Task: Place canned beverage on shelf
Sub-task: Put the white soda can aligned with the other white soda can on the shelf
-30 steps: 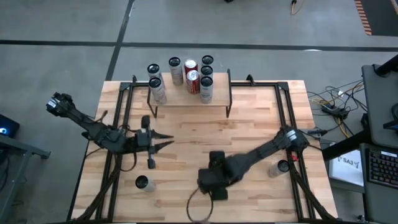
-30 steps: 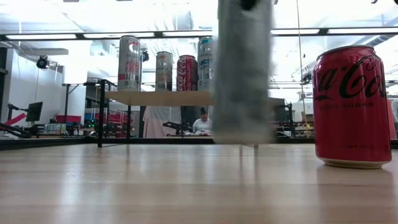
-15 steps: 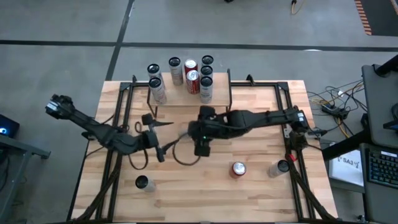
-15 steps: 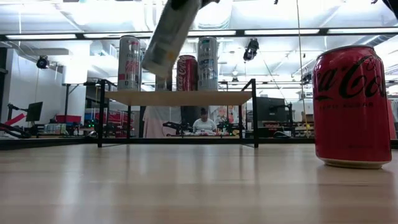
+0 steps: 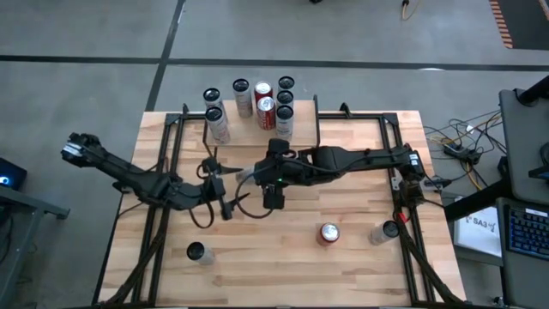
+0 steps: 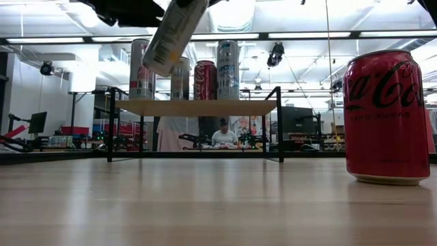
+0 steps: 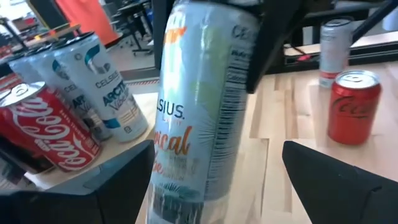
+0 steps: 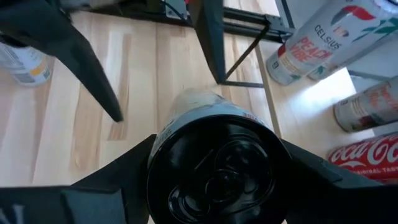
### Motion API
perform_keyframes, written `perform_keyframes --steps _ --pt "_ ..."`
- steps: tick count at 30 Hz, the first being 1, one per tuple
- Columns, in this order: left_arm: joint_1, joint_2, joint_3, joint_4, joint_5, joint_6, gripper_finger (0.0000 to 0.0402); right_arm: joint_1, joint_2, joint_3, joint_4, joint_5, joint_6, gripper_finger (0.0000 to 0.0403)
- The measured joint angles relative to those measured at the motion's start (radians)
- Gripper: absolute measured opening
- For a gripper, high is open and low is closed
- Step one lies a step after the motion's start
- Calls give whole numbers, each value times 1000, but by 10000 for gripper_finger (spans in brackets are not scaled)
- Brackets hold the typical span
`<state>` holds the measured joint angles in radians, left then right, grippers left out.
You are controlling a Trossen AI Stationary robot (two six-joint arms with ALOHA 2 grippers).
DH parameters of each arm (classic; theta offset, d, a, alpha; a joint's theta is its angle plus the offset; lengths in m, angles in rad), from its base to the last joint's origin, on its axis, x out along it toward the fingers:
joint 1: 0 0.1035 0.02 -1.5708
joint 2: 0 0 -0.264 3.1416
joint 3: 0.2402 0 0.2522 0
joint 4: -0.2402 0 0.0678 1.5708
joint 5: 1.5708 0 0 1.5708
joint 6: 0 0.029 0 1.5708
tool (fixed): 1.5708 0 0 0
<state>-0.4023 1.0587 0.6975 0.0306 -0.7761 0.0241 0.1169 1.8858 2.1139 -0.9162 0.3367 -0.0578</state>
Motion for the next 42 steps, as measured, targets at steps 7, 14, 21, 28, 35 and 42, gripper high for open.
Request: perform_keyframes --steps 7,14,21,28,35,42 --pt "54 55 0 74 -2 -2 339 -5 0 0 32 -2 38 244" --pt "88 117 20 83 -57 18 305 -8 0 7 27 -23 77 244" --pt "91 115 23 100 -56 67 223 -9 0 28 16 -25 83 250" --pt "159 -39 21 100 258 179 223 -6 -12 181 -89 -53 65 378" --pt "273 -157 -10 192 991 249 223 5 -133 214 -128 -172 26 397" --pt "307 -159 -16 232 1106 227 223 87 -205 -143 265 -177 -44 398"
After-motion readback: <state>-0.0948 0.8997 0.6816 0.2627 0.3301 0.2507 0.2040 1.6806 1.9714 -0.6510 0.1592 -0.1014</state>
